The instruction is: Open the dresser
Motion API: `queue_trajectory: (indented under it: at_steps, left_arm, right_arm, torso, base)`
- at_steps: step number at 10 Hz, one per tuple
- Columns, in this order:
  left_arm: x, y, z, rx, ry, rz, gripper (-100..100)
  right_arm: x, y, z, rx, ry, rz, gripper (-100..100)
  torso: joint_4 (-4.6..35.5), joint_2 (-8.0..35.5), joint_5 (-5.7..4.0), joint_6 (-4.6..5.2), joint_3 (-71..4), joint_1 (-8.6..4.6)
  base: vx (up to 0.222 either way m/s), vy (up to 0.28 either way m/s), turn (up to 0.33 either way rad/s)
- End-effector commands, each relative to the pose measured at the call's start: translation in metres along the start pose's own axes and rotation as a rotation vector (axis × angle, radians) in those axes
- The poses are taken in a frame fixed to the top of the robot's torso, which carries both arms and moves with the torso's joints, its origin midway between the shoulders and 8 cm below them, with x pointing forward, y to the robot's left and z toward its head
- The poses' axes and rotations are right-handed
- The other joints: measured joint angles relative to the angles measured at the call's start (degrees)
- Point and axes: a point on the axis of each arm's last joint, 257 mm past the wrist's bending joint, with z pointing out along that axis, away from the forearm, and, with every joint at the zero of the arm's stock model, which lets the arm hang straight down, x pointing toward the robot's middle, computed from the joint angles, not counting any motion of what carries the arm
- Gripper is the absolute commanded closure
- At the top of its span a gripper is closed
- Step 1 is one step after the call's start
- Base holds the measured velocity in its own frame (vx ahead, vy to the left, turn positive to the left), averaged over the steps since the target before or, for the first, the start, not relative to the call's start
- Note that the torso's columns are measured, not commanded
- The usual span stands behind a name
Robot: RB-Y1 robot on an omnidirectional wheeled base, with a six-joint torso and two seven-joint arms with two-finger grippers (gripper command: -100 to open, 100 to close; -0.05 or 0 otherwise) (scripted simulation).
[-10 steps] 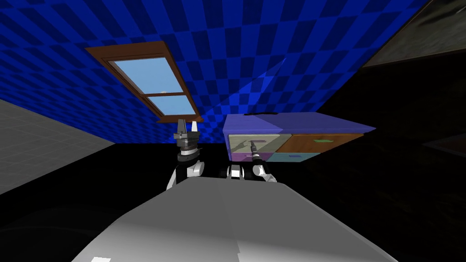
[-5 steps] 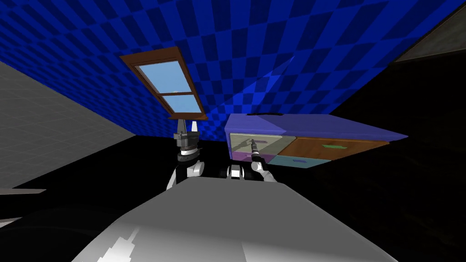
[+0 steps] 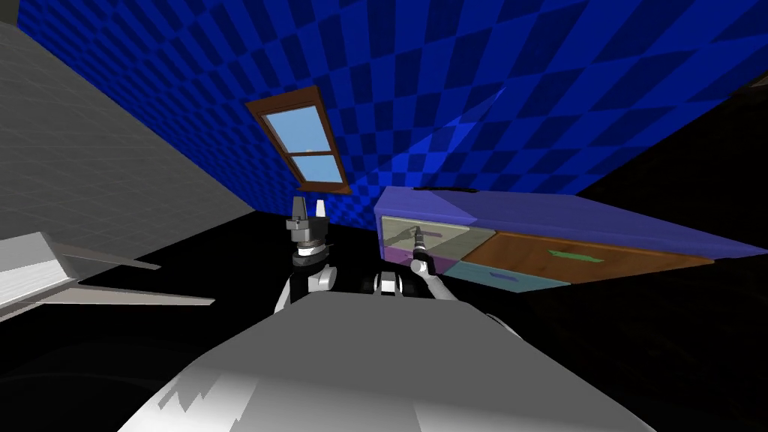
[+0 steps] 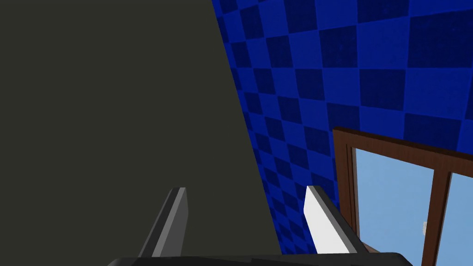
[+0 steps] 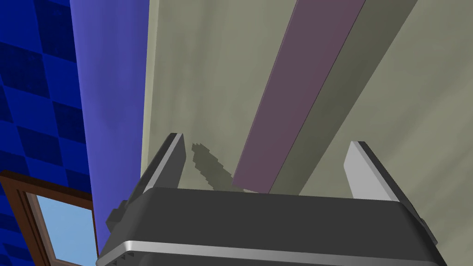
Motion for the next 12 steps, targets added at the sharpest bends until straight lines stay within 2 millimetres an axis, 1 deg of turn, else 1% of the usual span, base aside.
queue_trajectory:
  at_steps: [1,2,3,4,5,6,7,8,9,10,11,12]
  left_arm:
    - [0.000,0.000,0.000,0.000,0.000,0.000,0]
    - [0.000,0.000,0.000,0.000,0.000,0.000,0]
    - [0.000,0.000,0.000,0.000,0.000,0.000,0]
    - [0.000,0.000,0.000,0.000,0.000,0.000,0]
    - [0.000,0.000,0.000,0.000,0.000,0.000,0]
    - [0.000,0.000,0.000,0.000,0.000,0.000,0]
    - [0.000,0.000,0.000,0.000,0.000,0.000,0]
    - [0.000,0.000,0.000,0.000,0.000,0.000,0]
    - [0.000,0.000,0.000,0.000,0.000,0.000,0]
    - [0.000,0.000,0.000,0.000,0.000,0.000,0]
    - [0.000,0.000,0.000,0.000,0.000,0.000,0]
    - [0.000,0.000,0.000,0.000,0.000,0.000,0]
  right_arm:
    - [0.003,-0.002,0.016,-0.012,0.068,0.001,-100]
    - [0.004,0.006,0.014,-0.027,0.068,-0.011,-100]
    - [0.005,0.001,0.023,-0.031,0.109,-0.003,-100]
    - [0.006,0.006,0.021,-0.042,0.109,-0.012,-100]
    - [0.006,0.000,0.029,-0.046,0.149,-0.001,-100]
    - [0.007,0.008,0.027,-0.060,0.148,-0.013,-100]
    - [0.006,0.004,0.034,-0.072,0.186,-0.007,-100]
    - [0.006,0.009,0.032,-0.081,0.185,-0.014,-100]
    - [0.005,0.005,0.038,-0.095,0.221,-0.009,-100]
    - [0.005,0.010,0.036,-0.104,0.220,-0.017,-100]
    - [0.006,0.008,0.036,-0.097,0.215,-0.013,-100]
    - [0.006,0.009,0.032,-0.081,0.185,-0.014,100]
  torso:
    - [0.0,0.0,0.02,0.11,0.0,0.03]
    - [0.0,-0.1,0.02,0.01,0.0,-0.01]
    - [0.0,-0.1,0.03,0.05,-0.1,0.06]
    - [0.0,-0.1,0.00,-0.11,-0.1,0.07]
    - [0.0,-0.2,0.03,-0.02,-0.1,0.13]
    - [0.0,-0.2,0.00,-0.26,-0.1,0.16]
    - [0.0,-0.3,0.03,-0.11,-0.1,0.19]
    - [0.0,-0.1,0.03,-0.06,0.0,0.14]
    - [0.0,0.0,0.02,0.07,0.0,0.03]
    - [0.0,0.1,-0.01,0.02,0.0,-0.05]
    - [0.0,0.0,0.01,0.06,0.0,0.06]
    - [0.0,-0.2,0.06,0.06,-0.1,0.22]
  base:
    - [-0.092,-0.104,0.202]
    - [-0.074,-0.087,0.184]
    - [-0.089,-0.097,0.313]
    - [-0.073,-0.081,0.162]
    - [-0.078,-0.084,0.271]
    - [-0.075,-0.070,0.158]
    - [-0.095,-0.075,0.324]
    - [-0.083,-0.082,0.164]
    - [-0.098,-0.109,0.219]
    - [-0.084,-0.085,0.166]
    - [-0.031,-0.029,0.017]
    - [0.068,0.056,-0.311]
